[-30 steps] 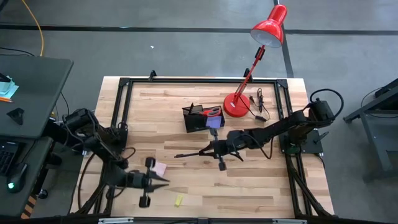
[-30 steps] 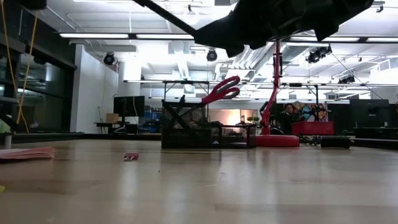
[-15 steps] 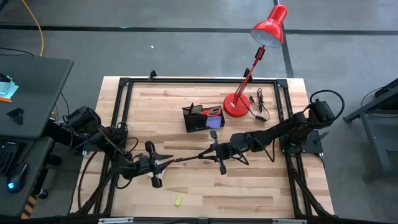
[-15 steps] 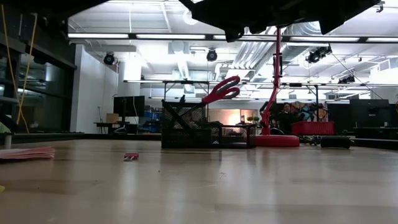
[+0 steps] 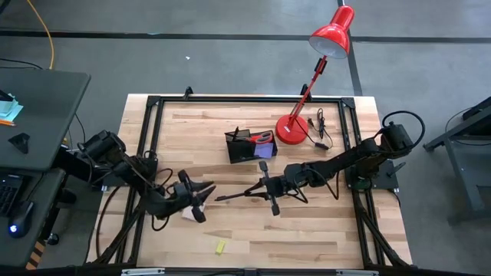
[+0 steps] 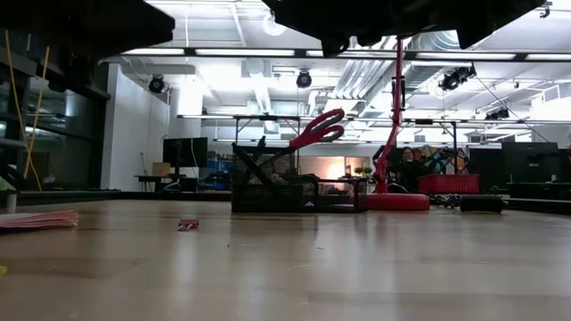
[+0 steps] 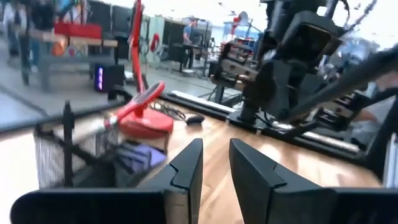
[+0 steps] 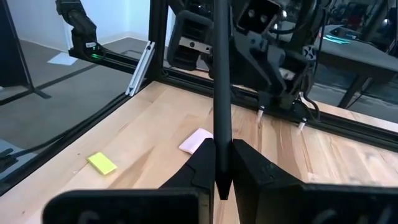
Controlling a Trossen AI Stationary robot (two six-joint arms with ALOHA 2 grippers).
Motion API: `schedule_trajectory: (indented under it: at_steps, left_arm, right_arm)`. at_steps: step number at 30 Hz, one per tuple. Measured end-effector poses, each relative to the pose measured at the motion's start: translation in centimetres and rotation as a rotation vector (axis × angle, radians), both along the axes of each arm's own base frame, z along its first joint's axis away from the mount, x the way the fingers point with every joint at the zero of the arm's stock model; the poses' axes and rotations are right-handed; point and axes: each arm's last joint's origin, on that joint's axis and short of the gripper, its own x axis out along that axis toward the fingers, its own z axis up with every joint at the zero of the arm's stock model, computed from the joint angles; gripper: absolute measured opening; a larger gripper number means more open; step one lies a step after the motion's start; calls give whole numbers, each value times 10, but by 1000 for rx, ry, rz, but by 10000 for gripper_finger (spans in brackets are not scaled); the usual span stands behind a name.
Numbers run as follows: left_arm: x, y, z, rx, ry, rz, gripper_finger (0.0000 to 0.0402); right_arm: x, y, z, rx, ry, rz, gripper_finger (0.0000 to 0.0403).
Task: Pick and place office supplies into organizer
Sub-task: Put the black pen into the black desk organizer
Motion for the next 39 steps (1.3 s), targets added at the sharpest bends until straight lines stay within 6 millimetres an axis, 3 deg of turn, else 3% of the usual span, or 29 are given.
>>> schedule_trajectory:
  at_steps: [9,16,31,39]
  left_arm:
    - [8,5,-9,-54,0,-91,72]
    - [17,8,-9,105,76,-305,72]
    - [12,-4,7,356,8,-475,72]
    - [17,-8,14,394,-8,-495,80]
  right_arm:
    - [-2,6,0,-6,-2,41,16]
    - [-3,12,1,-23,-13,40,16]
    - [-4,13,1,-27,-14,39,16]
    - [-5,17,1,-20,-20,74,16]
